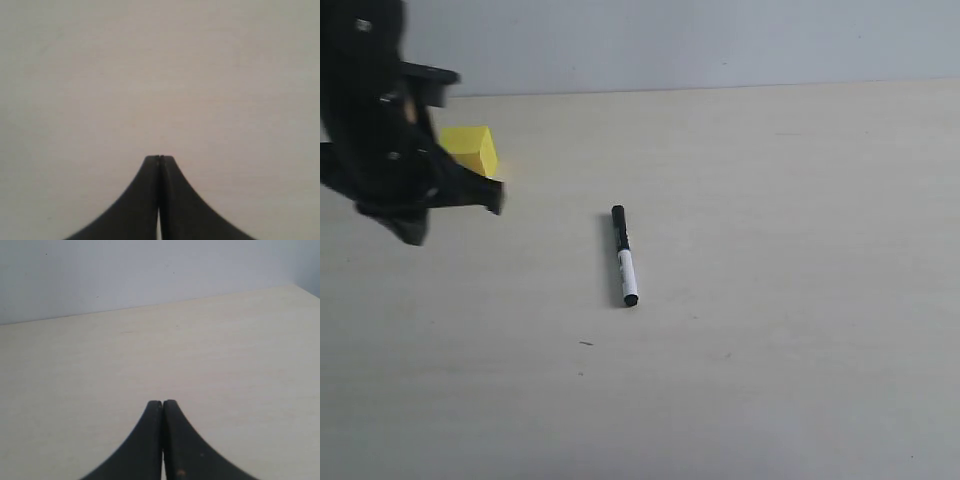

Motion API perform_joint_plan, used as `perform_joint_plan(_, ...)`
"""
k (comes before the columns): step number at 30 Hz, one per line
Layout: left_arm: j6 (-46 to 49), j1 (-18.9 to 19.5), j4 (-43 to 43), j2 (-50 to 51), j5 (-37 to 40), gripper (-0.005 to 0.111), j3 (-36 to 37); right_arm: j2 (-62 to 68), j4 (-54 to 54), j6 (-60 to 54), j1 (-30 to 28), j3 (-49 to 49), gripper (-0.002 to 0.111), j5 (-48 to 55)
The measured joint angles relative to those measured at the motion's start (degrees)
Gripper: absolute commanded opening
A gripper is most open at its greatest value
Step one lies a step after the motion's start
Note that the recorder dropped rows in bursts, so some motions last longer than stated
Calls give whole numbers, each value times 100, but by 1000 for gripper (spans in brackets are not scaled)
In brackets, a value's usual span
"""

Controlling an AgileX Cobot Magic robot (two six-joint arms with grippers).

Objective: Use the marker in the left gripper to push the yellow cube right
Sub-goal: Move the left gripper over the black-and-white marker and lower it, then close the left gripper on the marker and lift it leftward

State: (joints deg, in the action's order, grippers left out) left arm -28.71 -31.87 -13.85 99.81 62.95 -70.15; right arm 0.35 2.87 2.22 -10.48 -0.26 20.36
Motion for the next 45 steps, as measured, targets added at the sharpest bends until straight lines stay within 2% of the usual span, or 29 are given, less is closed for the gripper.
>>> perform_joint_plan(2, -16, -411, 29, 458, 0, 0, -397, 0, 0, 0, 0, 0, 0, 0)
perform_joint_plan(7, -16, -1042, 110, 1289, -252, 2, -1335, 0, 0, 0, 0, 0, 0, 0)
perform_joint_plan(10, 30, -1204, 272, 1690, -295, 17, -1890, 0, 0, 0, 0, 0, 0, 0)
perform_joint_plan(14, 283, -1223, 694, 2060, -271, 46, -2372, 0, 0, 0, 0, 0, 0, 0)
perform_joint_plan(16, 284, -1223, 760, 2221, -249, 54, -2514, 0, 0, 0, 0, 0, 0, 0)
perform_joint_plan(27, -218, -1223, 830, 2842, -399, 54, -2684, 0, 0, 0, 0, 0, 0, 0)
perform_joint_plan(45, -576, -1223, 841, 2974, -837, 54, -2694, 0, 0, 0, 0, 0, 0, 0)
